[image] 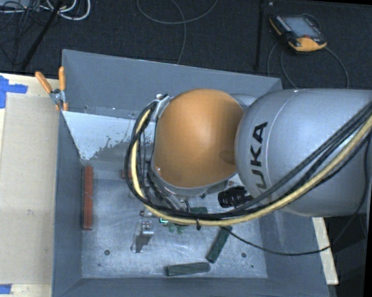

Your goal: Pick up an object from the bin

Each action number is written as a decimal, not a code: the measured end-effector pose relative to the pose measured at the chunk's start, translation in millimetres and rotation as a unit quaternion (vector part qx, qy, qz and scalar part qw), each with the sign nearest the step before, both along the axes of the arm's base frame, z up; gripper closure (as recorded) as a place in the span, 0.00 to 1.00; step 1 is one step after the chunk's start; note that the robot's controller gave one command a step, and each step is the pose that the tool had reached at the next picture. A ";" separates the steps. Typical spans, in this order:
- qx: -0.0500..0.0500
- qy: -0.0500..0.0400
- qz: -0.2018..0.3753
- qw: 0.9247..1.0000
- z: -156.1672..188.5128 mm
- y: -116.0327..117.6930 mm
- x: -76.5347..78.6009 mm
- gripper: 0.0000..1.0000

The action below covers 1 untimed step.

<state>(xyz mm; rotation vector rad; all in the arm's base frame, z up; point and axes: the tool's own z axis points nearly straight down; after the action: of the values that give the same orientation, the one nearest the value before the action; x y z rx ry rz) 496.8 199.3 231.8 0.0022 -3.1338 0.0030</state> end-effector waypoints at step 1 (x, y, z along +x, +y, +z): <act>0.001 -0.003 -0.001 1.000 3.0 -0.5 1.5 0.00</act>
Offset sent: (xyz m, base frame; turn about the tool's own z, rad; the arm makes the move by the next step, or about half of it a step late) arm 0.0507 -0.1404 -0.0481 -0.1561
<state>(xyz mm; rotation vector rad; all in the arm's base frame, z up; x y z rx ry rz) 498.3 198.8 234.8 -0.0019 -3.1396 0.0005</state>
